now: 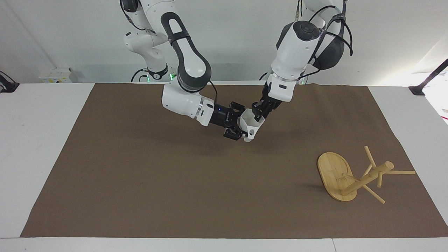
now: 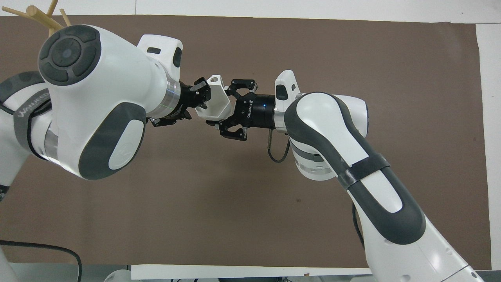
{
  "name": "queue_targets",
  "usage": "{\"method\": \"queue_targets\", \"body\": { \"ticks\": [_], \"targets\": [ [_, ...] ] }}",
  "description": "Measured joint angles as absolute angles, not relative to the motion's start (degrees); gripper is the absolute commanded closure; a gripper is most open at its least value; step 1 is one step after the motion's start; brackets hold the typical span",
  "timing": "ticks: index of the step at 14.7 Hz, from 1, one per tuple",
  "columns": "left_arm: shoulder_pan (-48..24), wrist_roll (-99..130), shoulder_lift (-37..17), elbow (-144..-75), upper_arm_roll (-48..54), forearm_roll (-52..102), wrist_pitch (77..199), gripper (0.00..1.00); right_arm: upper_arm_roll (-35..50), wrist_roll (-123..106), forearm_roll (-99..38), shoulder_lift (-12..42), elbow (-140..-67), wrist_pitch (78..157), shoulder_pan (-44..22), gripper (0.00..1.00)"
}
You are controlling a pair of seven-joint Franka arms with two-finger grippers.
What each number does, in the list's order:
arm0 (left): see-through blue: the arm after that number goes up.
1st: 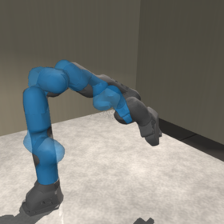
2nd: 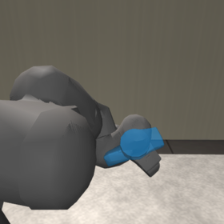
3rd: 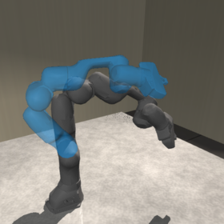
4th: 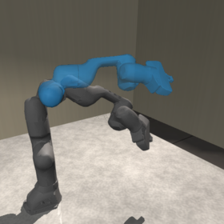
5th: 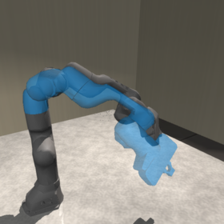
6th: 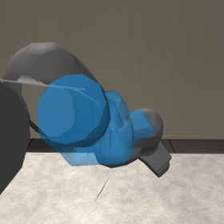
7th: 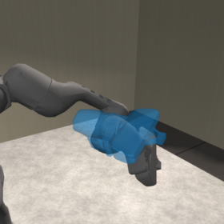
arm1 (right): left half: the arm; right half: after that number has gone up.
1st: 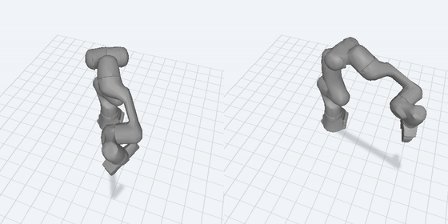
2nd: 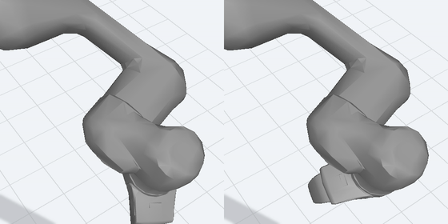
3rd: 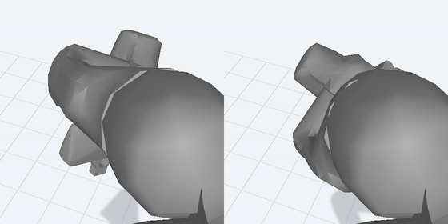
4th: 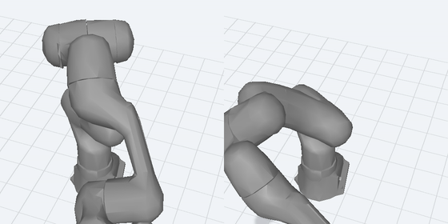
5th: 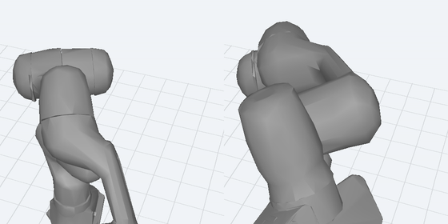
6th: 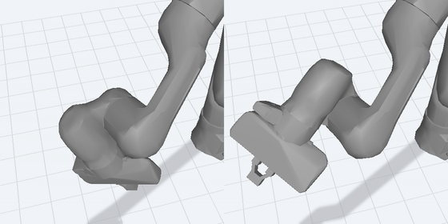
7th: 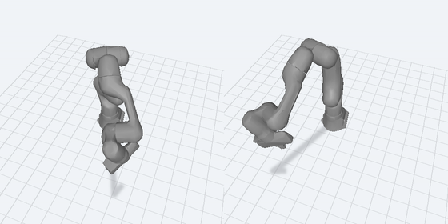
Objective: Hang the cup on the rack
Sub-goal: 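Grasp the cup with the left gripper while the right gripper releases it, then carry the cup toward the rack with the left gripper while the right gripper withdraws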
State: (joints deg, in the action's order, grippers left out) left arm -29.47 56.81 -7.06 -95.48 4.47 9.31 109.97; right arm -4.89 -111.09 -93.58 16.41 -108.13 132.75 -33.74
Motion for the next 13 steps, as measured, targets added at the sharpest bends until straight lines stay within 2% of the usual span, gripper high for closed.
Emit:
{"method": "queue_targets", "body": {
  "ticks": [2, 3, 4, 9, 11, 13],
  "targets": [
    [-29.68, 56.05, -7.12, -95.51, 4.44, 9.11, 109.82, 1.0, -5.02, -111.23, -93.5, 16.35, -108.24, 132.53, -33.66, 0.76],
    [-29.7, 55.96, -7.17, -95.5, 4.43, 9.11, 109.82, 1.0, -5.02, -111.24, -93.5, 16.36, -108.28, 132.52, -33.64, 0.66],
    [-29.71, 55.93, -7.19, -95.5, 4.44, 9.11, 109.82, 1.0, -5.02, -111.25, -93.5, 16.36, -108.3, 132.51, -33.63, 0.03],
    [-30.33, 57.6, -7.42, -94.73, 4.44, 7.93, 110.88, 1.0, -5.17, -110.96, -93.53, 15.22, -108.88, 132.6, -31.69, 0.0],
    [-30.35, 60.12, -7.55, -94.58, 4.27, 5.56, 111.0, 1.0, -5.33, -110.81, -93.53, 13.48, -110.91, 131.37, -27.76, 0.0],
    [-30.19, 61.55, -7.57, -94.91, 3.71, 3.46, 111.41, 1.0, -5.86, -110.83, -91.36, 11.97, -113.22, 125.84, -20.52, 0.0]
  ]
}}
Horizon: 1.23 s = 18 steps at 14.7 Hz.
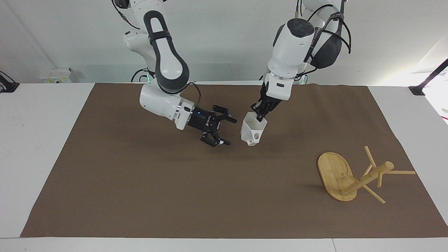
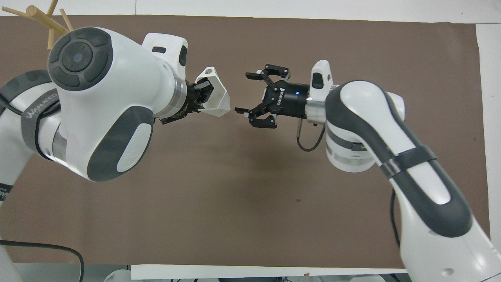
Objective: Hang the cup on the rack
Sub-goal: 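Carry the cup toward the rack with the left gripper while the right gripper withdraws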
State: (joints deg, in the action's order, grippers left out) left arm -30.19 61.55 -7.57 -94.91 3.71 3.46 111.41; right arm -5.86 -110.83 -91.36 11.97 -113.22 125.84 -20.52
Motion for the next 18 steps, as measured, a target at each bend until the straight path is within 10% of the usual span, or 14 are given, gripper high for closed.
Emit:
{"method": "queue_targets", "body": {
  "ticks": [10, 18],
  "targets": [
    [-22.98, 68.39, 2.62, -130.64, 2.85, 0.6, 166.87, 1.0, -6.62, -103.59, -48.88, 10.18, -110.94, 119.64, 4.32, 0.0],
    [-15.93, 61.85, 1.71, -145.77, 2.77, 0.48, 193.49, 1.0, -5.99, -52.59, -15.94, 8.59, -93.72, 100.42, 6.16, 0.0]
  ]
}}
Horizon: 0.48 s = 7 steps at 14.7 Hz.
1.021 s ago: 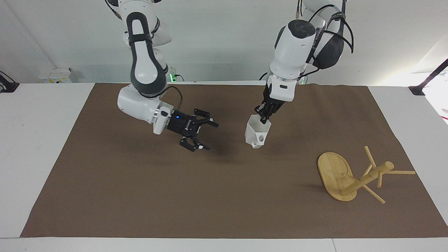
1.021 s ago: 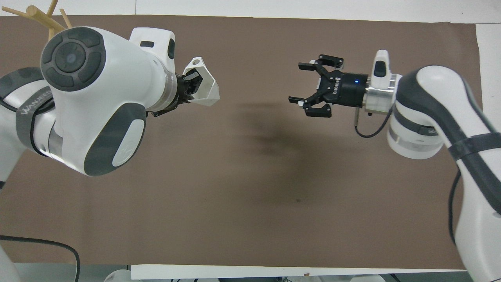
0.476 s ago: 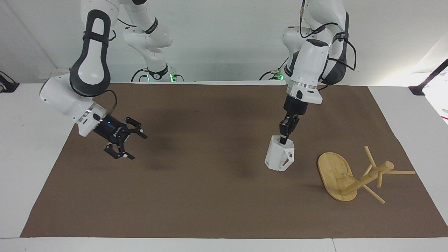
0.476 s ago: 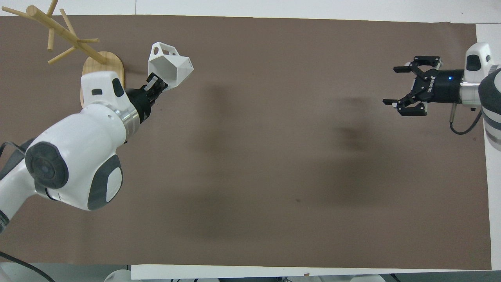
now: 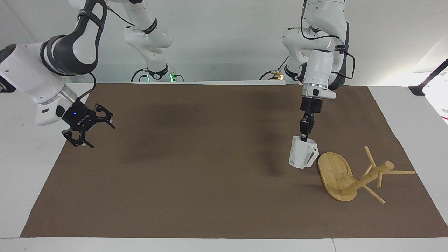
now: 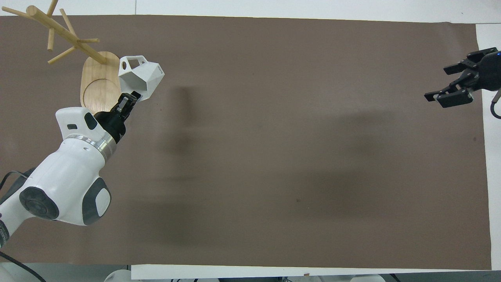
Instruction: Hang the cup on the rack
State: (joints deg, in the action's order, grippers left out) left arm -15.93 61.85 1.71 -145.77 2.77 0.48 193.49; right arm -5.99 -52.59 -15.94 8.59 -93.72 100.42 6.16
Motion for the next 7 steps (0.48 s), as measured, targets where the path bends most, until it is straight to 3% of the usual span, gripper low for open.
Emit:
{"method": "queue_targets", "body": {
  "ticks": [3, 7],
  "targets": [
    [-15.48, 57.08, -2.86, -144.99, 2.81, 0.4, 198.49, 1.0, -5.78, -29.16, -9.33, 7.47, -87.29, 86.88, 5.88, 0.0],
    [-13.72, 52.19, -5.18, -139.14, 2.81, 0.4, 197.96, 1.0, -5.86, -17.13, -0.49, 3.07, -84.66, 79.82, 4.47, 0.0]
  ]
}}
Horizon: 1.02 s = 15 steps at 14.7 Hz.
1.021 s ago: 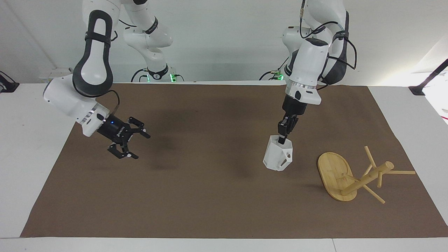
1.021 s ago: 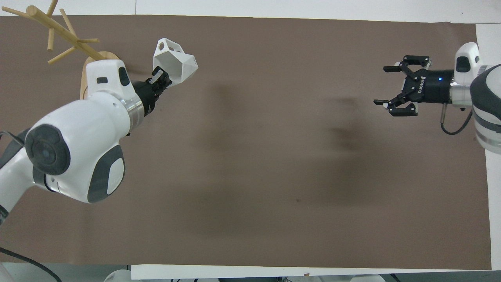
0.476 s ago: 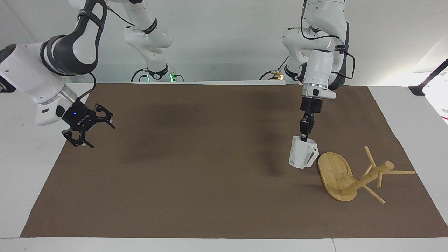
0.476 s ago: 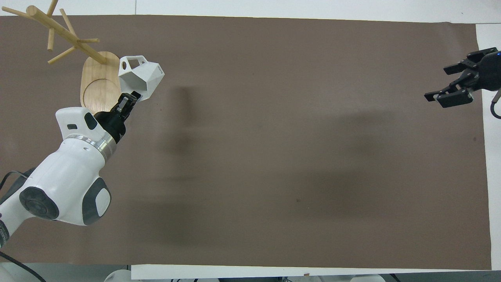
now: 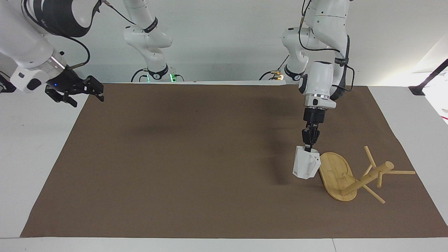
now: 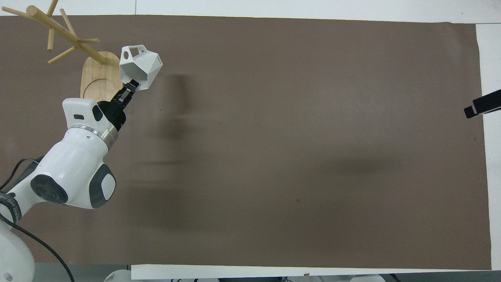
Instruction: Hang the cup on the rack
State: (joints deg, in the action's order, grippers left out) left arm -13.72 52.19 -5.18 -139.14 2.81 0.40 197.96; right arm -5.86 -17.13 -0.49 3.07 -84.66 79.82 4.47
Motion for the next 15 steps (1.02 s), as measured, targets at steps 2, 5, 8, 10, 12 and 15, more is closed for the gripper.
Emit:
{"method": "queue_targets", "body": {
  "ticks": [2, 5, 8, 10, 12, 15],
  "targets": [
    [-11.32, 51.25, -6.39, -136.77, 2.81, -0.9, 196.71, 1.0, -6.22, -12.91, 1.23, 0.34, -84.82, 77.25, 2.74, 0.0],
    [-8.82, 51.18, -9.5, -134.8, 2.83, -2.44, 196.27, 1.0, -6.72, -8.24, 1.46, -1.59, -85.97, 75.48, 1.2, 0.0],
    [-7.78, 51.12, -10.84, -133.38, 2.89, -2.59, 196.17, 1.0, -6.85, -7.69, 1.47, -1.7, -87.28, 76.11, 1.11, 0.0],
    [-7.21, 51.12, -10.88, -133.15, 2.92, -2.61, 195.82, 1.0, -7.21, -7.12, 1.46, -1.57, -87.74, 76.91, 1.08, 0.0],
    [-6.75, 51.12, -10.95, -133.16, 2.94, -2.61, 195.49, 1.0, -8.03, -6.91, 1.46, -1.45, -87.87, 76.95, 1.09, 0.0],
    [-5.18, 51.12, -11.01, -133.14, 2.96, -2.61, 193.73, 1.0, -8.42, -6.84, 1.46, -1.44, -88.2, 76.72, 1.09, 0.0]
  ]
}}
